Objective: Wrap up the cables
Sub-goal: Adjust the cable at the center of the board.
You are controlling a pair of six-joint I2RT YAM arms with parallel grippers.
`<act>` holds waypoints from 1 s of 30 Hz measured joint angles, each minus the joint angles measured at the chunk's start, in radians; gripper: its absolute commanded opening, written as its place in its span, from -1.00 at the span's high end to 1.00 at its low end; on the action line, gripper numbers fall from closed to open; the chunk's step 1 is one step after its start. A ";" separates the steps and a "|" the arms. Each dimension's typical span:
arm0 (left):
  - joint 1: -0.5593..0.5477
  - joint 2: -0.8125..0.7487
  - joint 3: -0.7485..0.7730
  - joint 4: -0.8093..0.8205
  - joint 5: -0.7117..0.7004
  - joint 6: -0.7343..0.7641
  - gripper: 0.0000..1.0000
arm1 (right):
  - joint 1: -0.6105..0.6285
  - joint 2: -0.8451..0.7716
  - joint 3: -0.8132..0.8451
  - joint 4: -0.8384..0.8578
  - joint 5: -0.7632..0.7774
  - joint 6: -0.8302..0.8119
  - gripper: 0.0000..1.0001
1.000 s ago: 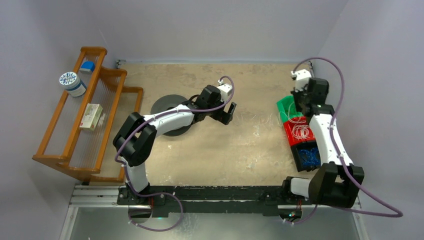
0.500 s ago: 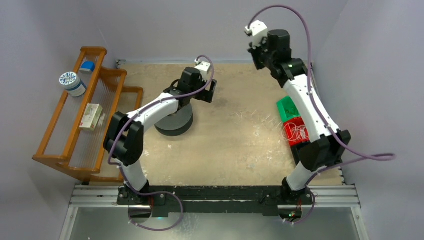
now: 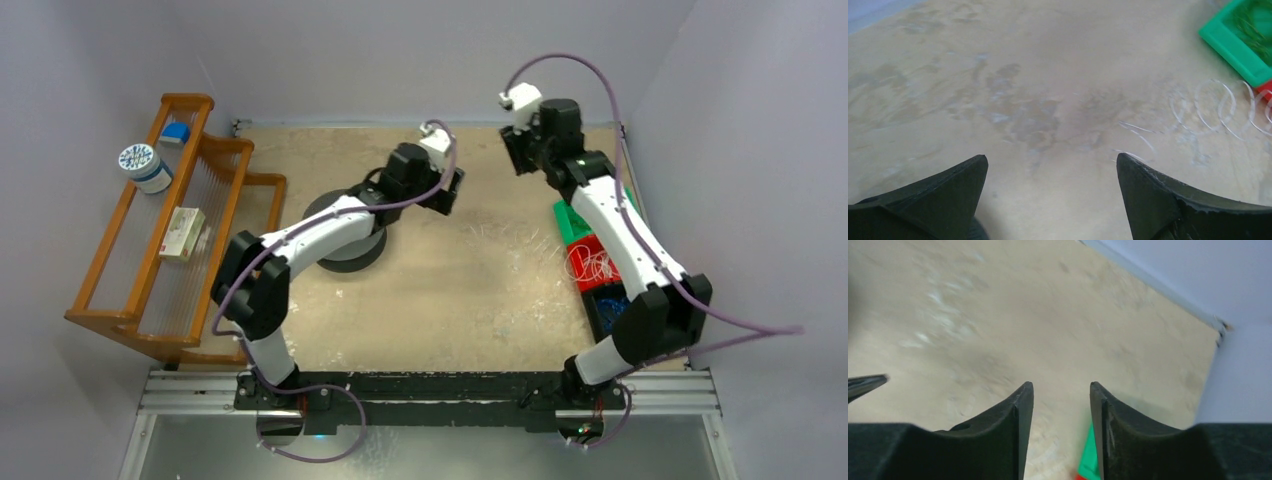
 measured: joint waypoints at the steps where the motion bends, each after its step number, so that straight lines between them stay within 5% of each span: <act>1: -0.031 0.024 0.015 -0.007 -0.003 -0.001 -0.98 | -0.033 -0.035 -0.055 0.006 -0.005 0.003 -0.04; 7: -0.162 0.181 0.119 -0.081 0.001 -0.045 -0.98 | -0.246 -0.266 -0.346 0.107 0.071 0.007 -0.19; 15: -0.174 0.354 0.261 -0.205 0.005 -0.148 -0.84 | -0.241 -0.425 -0.545 0.188 0.121 0.013 -0.21; 30: -0.192 0.398 0.271 -0.259 0.005 -0.224 0.02 | -0.258 -0.435 -0.587 0.236 0.113 0.036 -0.21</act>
